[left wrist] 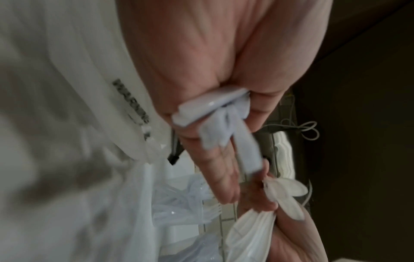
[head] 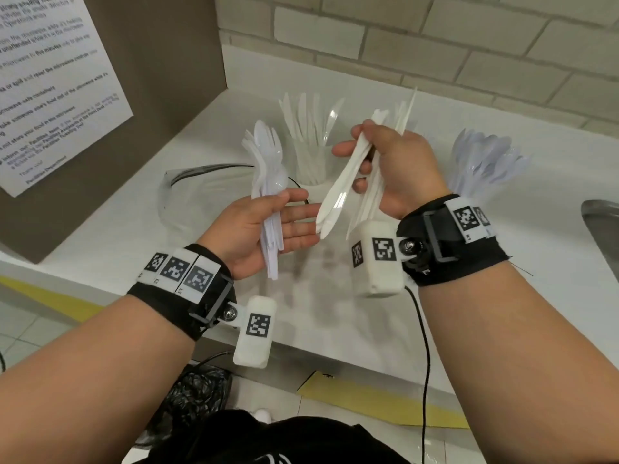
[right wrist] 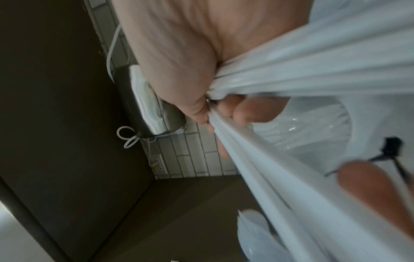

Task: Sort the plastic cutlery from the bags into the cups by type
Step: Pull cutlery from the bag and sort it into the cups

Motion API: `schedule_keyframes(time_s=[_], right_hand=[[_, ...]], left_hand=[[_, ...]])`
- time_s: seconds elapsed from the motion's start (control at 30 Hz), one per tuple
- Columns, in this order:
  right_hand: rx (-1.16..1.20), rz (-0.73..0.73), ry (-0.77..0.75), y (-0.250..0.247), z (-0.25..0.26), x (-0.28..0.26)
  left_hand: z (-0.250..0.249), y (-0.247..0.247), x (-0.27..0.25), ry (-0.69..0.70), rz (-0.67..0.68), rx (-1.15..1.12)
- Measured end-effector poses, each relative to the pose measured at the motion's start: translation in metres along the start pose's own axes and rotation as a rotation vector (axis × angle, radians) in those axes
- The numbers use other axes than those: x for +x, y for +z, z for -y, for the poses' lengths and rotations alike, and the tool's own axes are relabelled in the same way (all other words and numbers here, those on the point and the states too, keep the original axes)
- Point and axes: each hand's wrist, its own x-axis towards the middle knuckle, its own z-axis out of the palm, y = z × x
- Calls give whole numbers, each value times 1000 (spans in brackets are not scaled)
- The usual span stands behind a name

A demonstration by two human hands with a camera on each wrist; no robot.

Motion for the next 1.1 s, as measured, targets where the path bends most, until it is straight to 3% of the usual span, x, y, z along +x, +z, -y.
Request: schedule_keyframes(time_s=[0.2, 0.47, 0.57, 0.7, 0.87, 0.97, 1.1], right_hand=[[61, -152, -165, 9, 37, 42], [-31, -174, -591, 63, 44, 111], [-140, -126, -568, 66, 18, 131], [-208, -75, -418, 58, -15, 146], [-270, -101, -311, 49, -26, 151], [-291, -121, -336, 48, -21, 150], [-393, -142, -493, 46, -20, 148]], left_hand=[[-14, -9, -2, 45, -69, 34], [-23, -15, 5, 47, -269, 185], [-25, -19, 5, 48, -300, 179], [-30, -22, 5, 52, -340, 151], [-32, -21, 9, 59, -352, 158], [-33, -19, 12, 57, -343, 156], [-32, -18, 14, 51, -329, 158]])
